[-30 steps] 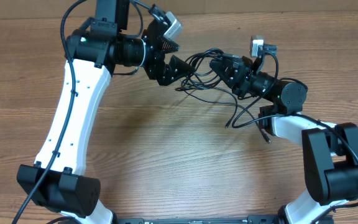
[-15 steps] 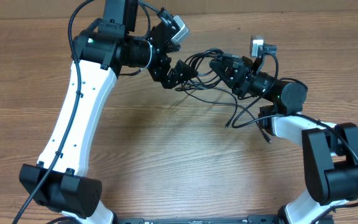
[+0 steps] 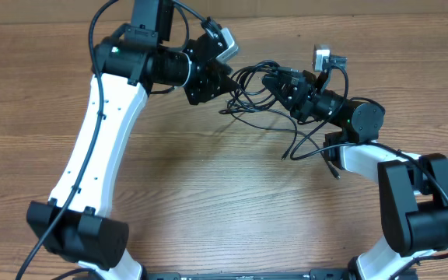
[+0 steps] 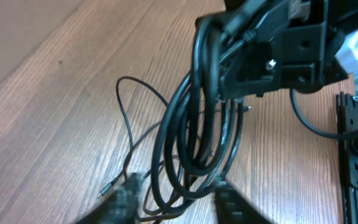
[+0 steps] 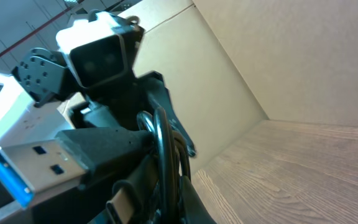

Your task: Untangle cables

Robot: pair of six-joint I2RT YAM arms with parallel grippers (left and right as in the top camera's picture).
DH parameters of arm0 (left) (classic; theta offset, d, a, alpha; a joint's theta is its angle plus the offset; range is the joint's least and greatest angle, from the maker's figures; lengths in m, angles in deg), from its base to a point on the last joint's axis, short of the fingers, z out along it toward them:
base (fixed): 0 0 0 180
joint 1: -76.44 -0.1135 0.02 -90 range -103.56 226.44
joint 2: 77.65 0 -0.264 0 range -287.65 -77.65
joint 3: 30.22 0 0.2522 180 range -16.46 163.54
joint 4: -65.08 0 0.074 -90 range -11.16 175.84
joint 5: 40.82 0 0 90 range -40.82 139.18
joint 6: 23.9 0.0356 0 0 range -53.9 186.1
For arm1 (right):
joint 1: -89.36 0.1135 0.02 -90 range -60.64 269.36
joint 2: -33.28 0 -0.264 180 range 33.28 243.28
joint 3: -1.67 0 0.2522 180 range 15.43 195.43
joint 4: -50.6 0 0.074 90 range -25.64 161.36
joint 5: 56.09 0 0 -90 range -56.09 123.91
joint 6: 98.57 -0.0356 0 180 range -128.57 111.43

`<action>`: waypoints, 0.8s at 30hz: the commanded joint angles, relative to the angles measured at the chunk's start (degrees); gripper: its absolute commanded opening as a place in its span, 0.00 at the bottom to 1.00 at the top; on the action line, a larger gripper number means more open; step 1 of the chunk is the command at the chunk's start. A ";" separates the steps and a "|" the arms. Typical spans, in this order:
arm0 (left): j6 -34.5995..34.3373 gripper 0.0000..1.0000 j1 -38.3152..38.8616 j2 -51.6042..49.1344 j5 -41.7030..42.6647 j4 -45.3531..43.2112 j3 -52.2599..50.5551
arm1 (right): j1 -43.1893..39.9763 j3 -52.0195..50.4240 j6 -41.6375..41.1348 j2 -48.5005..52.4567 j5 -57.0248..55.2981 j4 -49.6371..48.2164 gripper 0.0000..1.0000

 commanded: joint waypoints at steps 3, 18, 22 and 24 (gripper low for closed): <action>1.77 0.39 0.42 -5.14 4.83 -0.02 0.15 | 0.22 1.20 -0.13 -0.20 -0.17 -3.08 0.04; 3.30 0.19 0.37 -5.64 12.26 -1.01 0.15 | 0.22 1.20 -0.09 -0.20 -0.11 -3.08 0.04; 3.26 0.04 0.37 -5.64 12.26 -0.81 0.15 | 0.22 1.20 -0.09 -0.20 -0.11 -3.08 0.04; 3.26 0.04 0.37 -5.64 12.28 -0.85 0.15 | 0.22 1.20 -0.11 -0.20 -0.11 -3.08 0.04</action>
